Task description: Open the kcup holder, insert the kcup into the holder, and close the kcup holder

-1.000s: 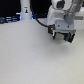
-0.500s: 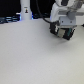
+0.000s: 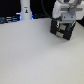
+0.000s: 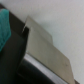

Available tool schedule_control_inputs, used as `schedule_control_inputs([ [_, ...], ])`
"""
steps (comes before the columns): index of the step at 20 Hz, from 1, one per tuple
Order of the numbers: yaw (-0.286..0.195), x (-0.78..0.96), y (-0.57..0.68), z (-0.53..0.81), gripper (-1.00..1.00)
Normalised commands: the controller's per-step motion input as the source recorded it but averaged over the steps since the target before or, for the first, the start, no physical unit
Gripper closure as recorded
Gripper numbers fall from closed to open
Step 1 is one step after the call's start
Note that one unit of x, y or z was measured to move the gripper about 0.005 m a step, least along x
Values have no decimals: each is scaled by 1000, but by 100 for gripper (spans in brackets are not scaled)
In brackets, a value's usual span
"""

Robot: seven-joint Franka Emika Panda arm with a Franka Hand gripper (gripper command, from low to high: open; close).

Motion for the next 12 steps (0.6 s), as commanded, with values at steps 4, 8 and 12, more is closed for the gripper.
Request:
schedule_control_inputs([
  [4,89,-565,406,62,-100],
  [8,26,-104,271,647,-100],
  [12,-18,9,17,194,-100],
])
